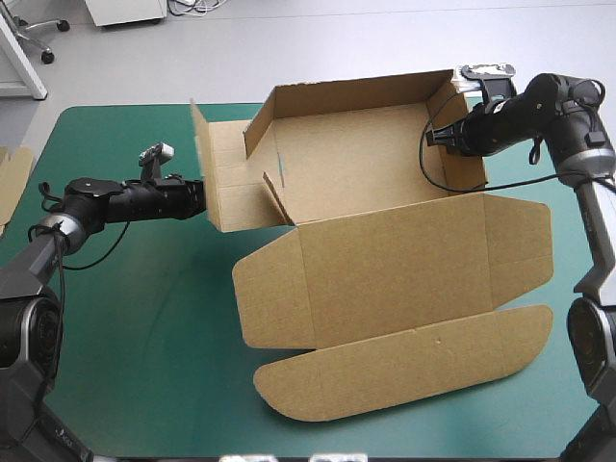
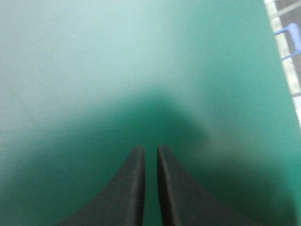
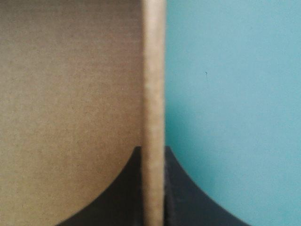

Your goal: Fold the box

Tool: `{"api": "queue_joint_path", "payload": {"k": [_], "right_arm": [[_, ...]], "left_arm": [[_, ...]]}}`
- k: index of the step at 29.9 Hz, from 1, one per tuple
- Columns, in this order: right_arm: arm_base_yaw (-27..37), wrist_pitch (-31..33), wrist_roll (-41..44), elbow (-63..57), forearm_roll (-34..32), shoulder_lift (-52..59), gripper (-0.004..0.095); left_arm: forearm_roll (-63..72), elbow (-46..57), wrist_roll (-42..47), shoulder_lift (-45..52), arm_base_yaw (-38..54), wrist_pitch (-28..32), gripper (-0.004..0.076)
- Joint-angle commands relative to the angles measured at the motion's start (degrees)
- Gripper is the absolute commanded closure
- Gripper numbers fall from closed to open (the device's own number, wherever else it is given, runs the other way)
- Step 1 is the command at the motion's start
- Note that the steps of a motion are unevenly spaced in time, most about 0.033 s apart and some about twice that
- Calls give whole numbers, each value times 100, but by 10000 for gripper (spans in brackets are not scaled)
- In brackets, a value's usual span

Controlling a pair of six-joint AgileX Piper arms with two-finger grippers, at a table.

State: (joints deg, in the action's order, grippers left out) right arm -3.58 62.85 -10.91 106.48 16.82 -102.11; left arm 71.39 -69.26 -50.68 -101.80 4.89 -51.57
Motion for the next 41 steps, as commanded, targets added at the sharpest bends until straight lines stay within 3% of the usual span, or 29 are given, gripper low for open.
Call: {"api": "queue_joint_path", "payload": {"k": [1,7,16,28,35,41], "right_arm": [[45,-280,-6,156,233,332,940],[45,-304,-6,156,224,332,940],[45,-304,-6,156,224,332,940],[45,-371,-6,156,197,332,940],[45,-431,23,156,162,332,940],[45,-445,33,156,140,332,940]], "left_arm": [[847,-169,-267,257,-12,-667,656],[1081,-169,-267,257,-12,-1206,656],[2553,-169,-610,257,-12,-2262,656],[3131,-206,-530,257,-124,-2262,651],[2869,-577,-540,279,-473,-2262,651],[2049,-1203,-19,388,-478,-2082,651]]}}
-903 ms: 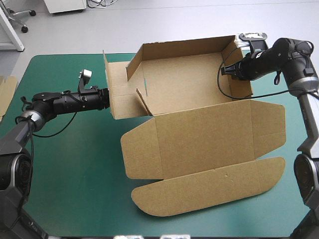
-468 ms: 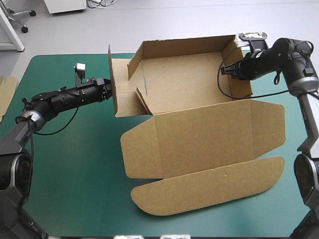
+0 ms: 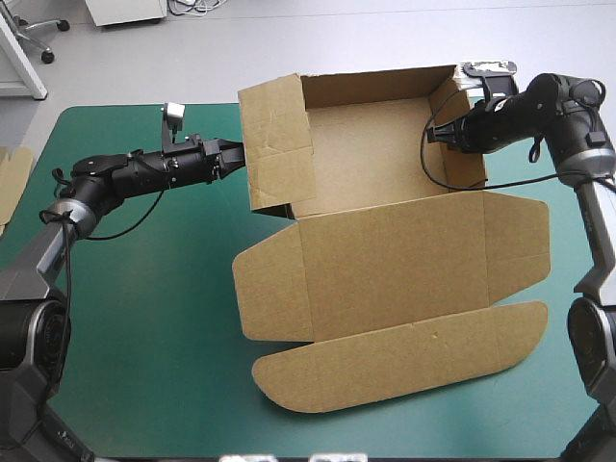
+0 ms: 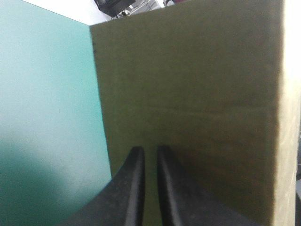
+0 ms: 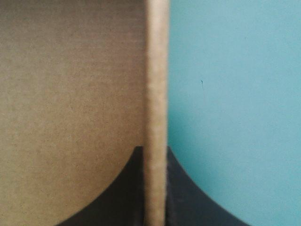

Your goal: Fold the box

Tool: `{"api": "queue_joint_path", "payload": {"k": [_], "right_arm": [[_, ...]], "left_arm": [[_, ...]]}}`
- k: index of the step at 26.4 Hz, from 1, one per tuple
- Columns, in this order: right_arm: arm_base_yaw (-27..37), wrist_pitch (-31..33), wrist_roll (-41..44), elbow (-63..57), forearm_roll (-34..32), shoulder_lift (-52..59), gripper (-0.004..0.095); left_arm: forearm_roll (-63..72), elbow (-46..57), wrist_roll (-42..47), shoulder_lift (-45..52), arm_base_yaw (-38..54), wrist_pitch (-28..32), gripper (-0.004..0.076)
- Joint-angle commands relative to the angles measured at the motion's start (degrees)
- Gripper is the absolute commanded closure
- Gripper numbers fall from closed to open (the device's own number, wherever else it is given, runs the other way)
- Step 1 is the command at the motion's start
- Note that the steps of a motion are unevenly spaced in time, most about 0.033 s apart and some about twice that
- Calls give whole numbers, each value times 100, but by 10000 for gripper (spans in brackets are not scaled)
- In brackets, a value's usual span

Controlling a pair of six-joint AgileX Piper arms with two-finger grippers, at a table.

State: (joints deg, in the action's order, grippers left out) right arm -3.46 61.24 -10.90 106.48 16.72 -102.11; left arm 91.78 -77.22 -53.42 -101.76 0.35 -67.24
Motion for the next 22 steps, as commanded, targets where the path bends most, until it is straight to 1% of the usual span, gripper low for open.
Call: {"api": "queue_joint_path", "payload": {"k": [1,6,13,18,20,21,22], "right_arm": [[32,-285,35,156,150,332,940],[32,-285,59,156,150,332,940],[32,-294,59,156,150,332,940],[32,-319,83,156,150,332,940],[32,-332,101,156,198,332,940],[32,-354,192,156,198,332,939],[32,-354,215,156,208,332,940]], "left_arm": [[-205,-530,363,425,-52,-418,651],[-926,-869,793,517,-274,-41,651],[-1448,-1419,1135,551,-556,44,651],[-2377,-1809,1621,668,-776,307,651],[-2830,-1846,1978,716,-912,521,651],[-3169,-1846,2237,759,-1056,786,651],[-3283,-1846,2309,786,-1129,886,651]]}}
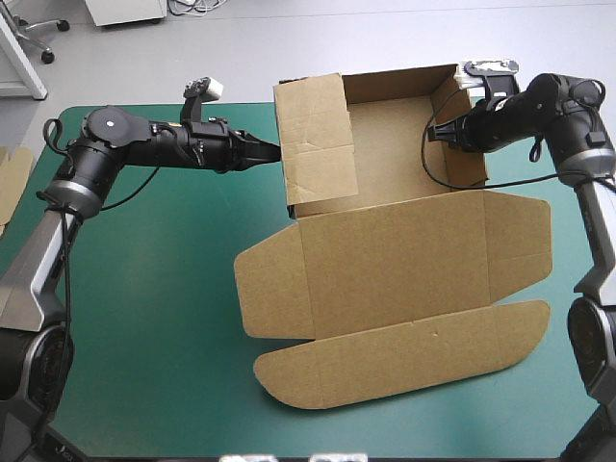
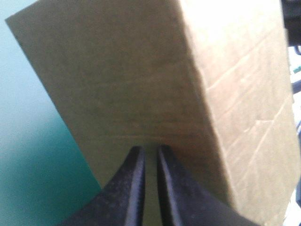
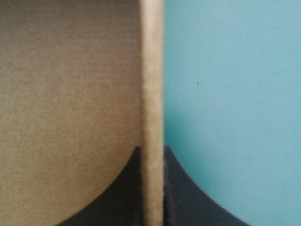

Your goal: Fold the box

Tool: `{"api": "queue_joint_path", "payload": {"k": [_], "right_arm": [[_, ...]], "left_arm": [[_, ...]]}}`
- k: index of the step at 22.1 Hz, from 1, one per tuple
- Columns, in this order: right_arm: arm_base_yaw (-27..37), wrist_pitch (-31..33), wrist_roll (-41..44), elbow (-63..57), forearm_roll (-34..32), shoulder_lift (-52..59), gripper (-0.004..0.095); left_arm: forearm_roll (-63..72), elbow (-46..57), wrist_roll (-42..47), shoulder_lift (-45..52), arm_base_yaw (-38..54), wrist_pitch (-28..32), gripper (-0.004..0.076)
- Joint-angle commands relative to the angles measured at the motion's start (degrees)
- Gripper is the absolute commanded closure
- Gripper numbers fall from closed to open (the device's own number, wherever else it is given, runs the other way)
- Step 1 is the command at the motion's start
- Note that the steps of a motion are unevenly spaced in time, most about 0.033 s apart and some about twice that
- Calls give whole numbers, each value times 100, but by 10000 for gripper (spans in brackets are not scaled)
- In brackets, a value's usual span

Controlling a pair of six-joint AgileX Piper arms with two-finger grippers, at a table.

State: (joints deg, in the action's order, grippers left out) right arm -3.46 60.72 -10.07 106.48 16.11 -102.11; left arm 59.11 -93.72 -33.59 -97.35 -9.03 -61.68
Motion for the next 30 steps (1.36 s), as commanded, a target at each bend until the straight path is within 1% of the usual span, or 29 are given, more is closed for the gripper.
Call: {"api": "queue_joint_path", "payload": {"k": [1,5,7,11,14,18,20,21,22,27,30], "right_arm": [[32,-322,133,156,301,332,940],[32,-337,200,144,301,332,940],[32,-363,227,144,313,332,940],[32,-387,265,144,344,332,940],[32,-386,265,144,340,332,940],[32,-389,299,144,364,332,940],[32,-399,311,144,368,332,940],[32,-399,311,144,402,332,940],[32,-399,311,144,483,332,940],[32,-412,324,144,522,332,940],[32,-412,333,144,522,322,940]], "left_arm": [[-246,-258,433,349,-307,395,651],[-790,-634,881,349,-541,558,651],[-1027,-848,938,349,-644,569,651],[-1554,-946,1200,349,-750,600,651],[-1834,-960,1199,349,-790,521,651],[-1808,-1143,1170,349,-800,303,651],[-1877,-1331,1132,349,-800,300,651],[-1939,-1381,1240,349,-800,329,652],[-2140,-1465,1661,349,-815,354,657],[-2892,-1544,2316,349,-1118,386,684],[-3786,-1824,2733,349,-1467,410,698]]}}
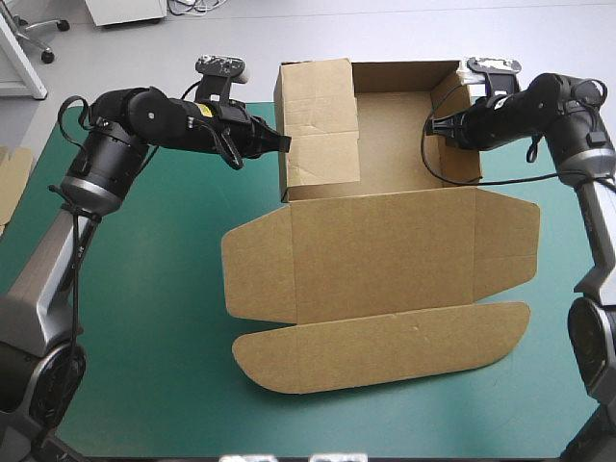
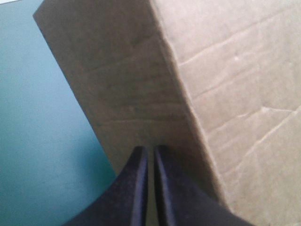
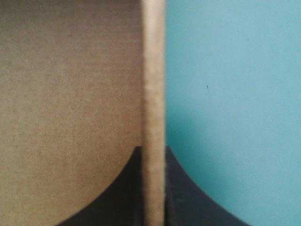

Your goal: Fold the box

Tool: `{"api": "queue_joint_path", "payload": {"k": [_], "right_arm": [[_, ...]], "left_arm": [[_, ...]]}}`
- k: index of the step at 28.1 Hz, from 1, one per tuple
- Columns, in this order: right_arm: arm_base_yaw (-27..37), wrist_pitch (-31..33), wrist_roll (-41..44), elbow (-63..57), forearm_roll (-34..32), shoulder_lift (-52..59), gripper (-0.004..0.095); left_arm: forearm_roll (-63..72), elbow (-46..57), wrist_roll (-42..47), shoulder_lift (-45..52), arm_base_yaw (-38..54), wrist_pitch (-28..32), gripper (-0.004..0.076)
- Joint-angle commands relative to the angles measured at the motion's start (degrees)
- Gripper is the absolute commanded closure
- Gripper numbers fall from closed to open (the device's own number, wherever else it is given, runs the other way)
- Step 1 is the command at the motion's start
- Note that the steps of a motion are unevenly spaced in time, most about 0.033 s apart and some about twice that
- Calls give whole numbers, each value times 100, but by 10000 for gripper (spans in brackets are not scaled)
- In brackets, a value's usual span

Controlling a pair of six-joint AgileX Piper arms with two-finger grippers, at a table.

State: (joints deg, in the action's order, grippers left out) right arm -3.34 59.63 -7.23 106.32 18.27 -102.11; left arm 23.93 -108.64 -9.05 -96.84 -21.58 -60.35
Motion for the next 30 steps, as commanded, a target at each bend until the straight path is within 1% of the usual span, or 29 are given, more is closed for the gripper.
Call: {"api": "queue_joint_path", "payload": {"k": [1,3,5,6,10,11,13,19,26,30], "right_arm": [[21,-303,49,161,306,322,940],[21,-303,49,161,306,322,940],[21,-303,49,161,306,322,940],[21,-303,49,161,306,322,940],[21,-303,49,161,306,322,940],[21,-303,49,161,306,322,939],[21,-303,49,161,306,322,940],[21,-280,49,161,306,322,940],[21,-280,49,161,296,322,940],[21,-270,49,161,294,322,940]], "left_arm": [[-479,-400,343,298,-293,277,698],[-800,-477,343,298,-391,295,696],[-843,-501,328,298,-404,362,658],[-832,-501,328,298,-404,398,580],[-473,-501,328,288,-404,408,309],[-427,-501,328,288,-404,408,253],[-340,-501,328,288,-404,431,200],[185,-536,163,300,-404,470,194],[232,-576,72,300,-404,469,194],[-27,-576,145,260,-390,363,195]]}}
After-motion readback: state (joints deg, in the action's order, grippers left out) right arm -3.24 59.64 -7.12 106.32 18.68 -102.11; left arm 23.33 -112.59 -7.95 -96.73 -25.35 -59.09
